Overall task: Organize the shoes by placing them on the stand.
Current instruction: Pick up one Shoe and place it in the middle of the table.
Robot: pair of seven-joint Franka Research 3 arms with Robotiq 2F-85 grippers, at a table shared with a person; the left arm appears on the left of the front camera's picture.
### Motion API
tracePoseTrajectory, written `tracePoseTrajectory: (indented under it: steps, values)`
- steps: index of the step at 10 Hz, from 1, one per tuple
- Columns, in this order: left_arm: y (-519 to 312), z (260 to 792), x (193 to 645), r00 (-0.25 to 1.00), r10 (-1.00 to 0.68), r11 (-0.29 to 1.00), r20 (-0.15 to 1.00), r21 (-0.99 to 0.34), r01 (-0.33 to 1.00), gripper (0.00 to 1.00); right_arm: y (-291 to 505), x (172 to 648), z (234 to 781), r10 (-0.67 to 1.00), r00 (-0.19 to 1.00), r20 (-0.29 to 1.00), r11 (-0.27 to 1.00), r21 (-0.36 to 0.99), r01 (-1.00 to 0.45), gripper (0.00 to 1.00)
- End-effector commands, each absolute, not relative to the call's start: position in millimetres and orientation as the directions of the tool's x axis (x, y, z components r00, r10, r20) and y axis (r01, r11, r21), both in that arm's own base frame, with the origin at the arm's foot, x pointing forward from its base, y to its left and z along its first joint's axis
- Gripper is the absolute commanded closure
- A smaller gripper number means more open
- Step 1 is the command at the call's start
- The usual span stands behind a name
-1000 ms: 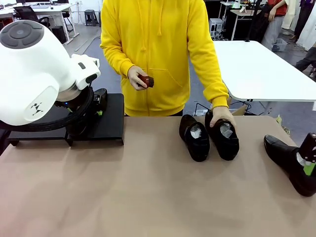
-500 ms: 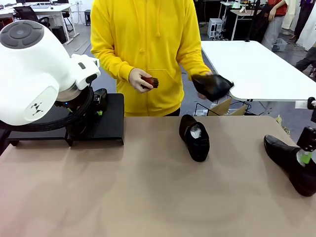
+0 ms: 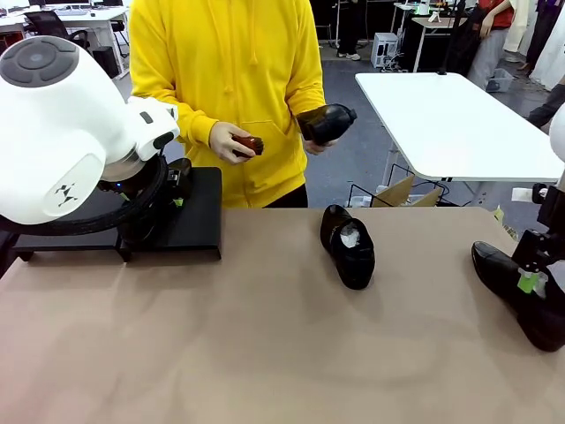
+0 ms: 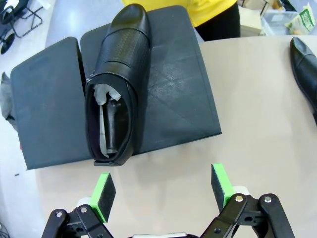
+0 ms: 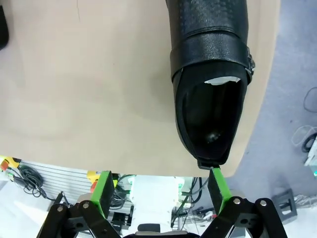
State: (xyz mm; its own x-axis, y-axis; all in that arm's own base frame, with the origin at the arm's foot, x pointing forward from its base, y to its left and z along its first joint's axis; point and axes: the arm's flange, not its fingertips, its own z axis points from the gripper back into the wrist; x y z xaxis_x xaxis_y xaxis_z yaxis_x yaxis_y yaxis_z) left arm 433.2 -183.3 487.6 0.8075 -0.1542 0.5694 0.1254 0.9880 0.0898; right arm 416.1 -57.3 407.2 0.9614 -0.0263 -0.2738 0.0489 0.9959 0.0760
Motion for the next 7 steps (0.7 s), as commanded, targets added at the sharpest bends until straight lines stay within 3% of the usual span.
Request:
tracePoseTrajectory:
  steps: [1,7]
  values:
    - [-185.3,488.3,434.6,0.804,-0.144,0.989,0.577,0.101,0.105,0.0,-40.7,417.3,396.6,-0.079,0.966,-0.245,0.995,0.035,0.091,0.0]
    - [-185.3,488.3,434.6,0.804,-0.144,0.989,0.577,0.101,0.105,0.0,-14.1,401.0,375.1,-0.23,0.971,-0.066,0.969,0.073,0.235,0.0]
